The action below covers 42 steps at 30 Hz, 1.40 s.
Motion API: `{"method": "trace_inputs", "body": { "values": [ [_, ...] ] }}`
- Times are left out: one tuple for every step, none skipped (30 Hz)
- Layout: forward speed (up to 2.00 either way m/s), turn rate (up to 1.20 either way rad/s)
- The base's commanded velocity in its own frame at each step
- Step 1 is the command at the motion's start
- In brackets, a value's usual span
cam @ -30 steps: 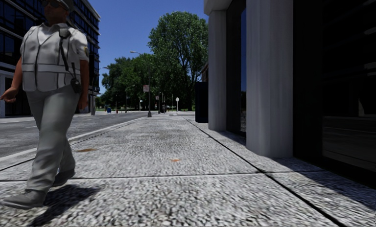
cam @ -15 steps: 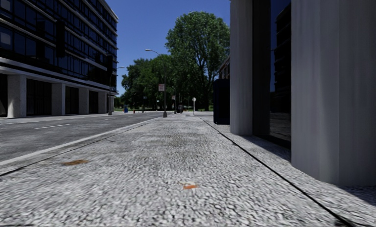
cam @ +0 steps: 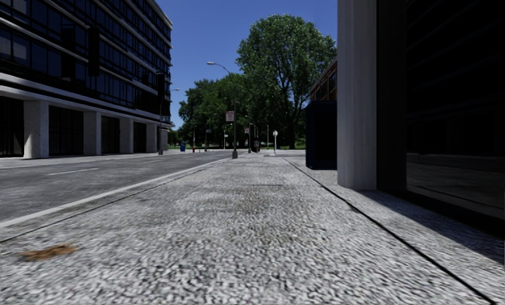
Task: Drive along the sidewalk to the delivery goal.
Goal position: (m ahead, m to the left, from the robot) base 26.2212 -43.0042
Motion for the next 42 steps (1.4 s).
{"method": "trace_inputs", "body": {
  "values": [
    [2.00,0.00],
    [2.00,0.00],
    [2.00,0.00],
    [2.00,0.00],
    [2.00,0.00],
    [2.00,0.00],
    [2.00,0.00],
    [2.00,0.00],
    [2.00,0.00],
    [2.00,0.00],
    [2.00,0.00],
    [2.00,0.00],
    [2.00,0.00],
    [2.00,0.00],
    [2.00,0.00],
    [2.00,0.00],
    [2.00,0.00],
    [2.00,0.00],
    [2.00,0.00],
    [2.00,0.00],
    [2.00,0.00],
    [2.00,0.00],
    [2.00,0.00],
    [2.00,0.00],
    [2.00,0.00],
    [2.00,0.00],
    [2.00,0.00],
    [2.00,0.00],
    [2.00,0.00],
    [2.00,0.00],
    [2.00,0.00],
    [2.00,0.00],
    [2.00,0.00],
    [2.00,0.00],
    [2.00,0.00],
    [2.00,0.00],
    [2.00,0.00],
    [2.00,0.00],
    [2.00,0.00],
    [2.00,0.00],
    [2.00,0.00],
    [2.00,0.00]
  ]
}}
